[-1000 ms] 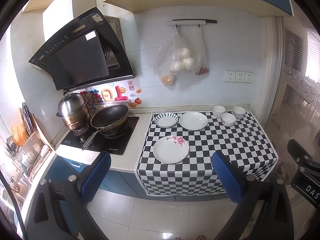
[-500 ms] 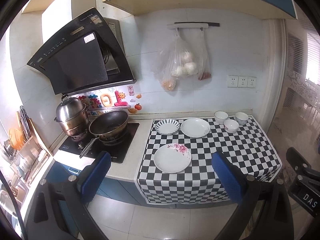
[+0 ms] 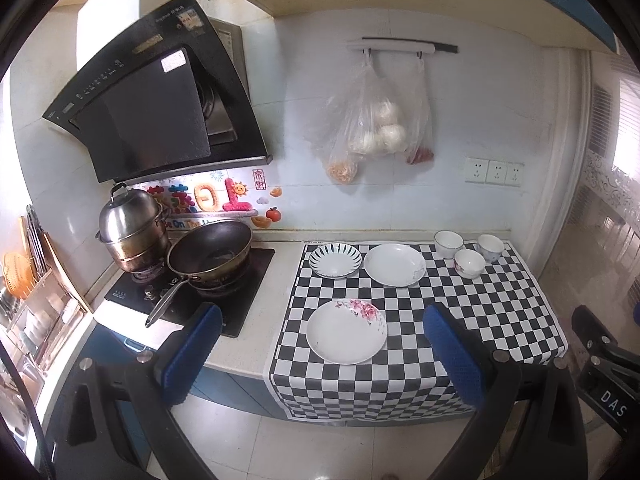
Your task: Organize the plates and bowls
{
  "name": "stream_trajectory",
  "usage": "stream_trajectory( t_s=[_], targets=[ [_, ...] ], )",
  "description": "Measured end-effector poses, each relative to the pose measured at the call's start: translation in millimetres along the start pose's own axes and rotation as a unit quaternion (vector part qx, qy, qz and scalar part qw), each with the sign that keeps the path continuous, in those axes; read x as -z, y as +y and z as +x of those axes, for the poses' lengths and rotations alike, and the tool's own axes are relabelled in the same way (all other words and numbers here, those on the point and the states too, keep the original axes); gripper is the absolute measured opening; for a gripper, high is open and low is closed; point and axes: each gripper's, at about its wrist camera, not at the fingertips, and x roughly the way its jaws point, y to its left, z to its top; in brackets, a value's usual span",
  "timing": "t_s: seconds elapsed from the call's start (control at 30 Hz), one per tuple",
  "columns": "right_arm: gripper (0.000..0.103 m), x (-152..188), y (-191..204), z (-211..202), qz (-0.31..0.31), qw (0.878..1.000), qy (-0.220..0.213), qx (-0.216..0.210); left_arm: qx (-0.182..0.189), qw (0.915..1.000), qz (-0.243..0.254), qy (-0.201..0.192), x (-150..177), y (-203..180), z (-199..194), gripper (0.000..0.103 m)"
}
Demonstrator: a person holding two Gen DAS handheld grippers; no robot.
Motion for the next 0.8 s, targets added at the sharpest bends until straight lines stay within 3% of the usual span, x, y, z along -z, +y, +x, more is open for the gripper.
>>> stream_trajectory(
  t_s=[0.23, 0.43, 0.63, 0.8],
  targets=[
    [0.103, -23, 21, 65, -0.015, 1.000, 0.019, -0.014, -0.019, 0.9996, -0.003, 0.020, -11, -8, 48, 0.103],
    [0.103, -44, 39, 159, -0.039, 0.997, 0.058, -0.043, -0.037, 0.9979, -0.009, 0.053, -24, -24, 120, 0.103],
    [0.103, -52, 67, 271, -0.073, 0.989, 0.113, -0.068, -0.045, 0.9916, 0.002, 0.121, -24, -41, 216, 0.103],
    [0.103, -43, 99, 360, -0.111, 0.977, 0.161, -0.085, -0.039, 0.9803, 0.002, 0.193, -14, -44, 296, 0.103]
  ],
)
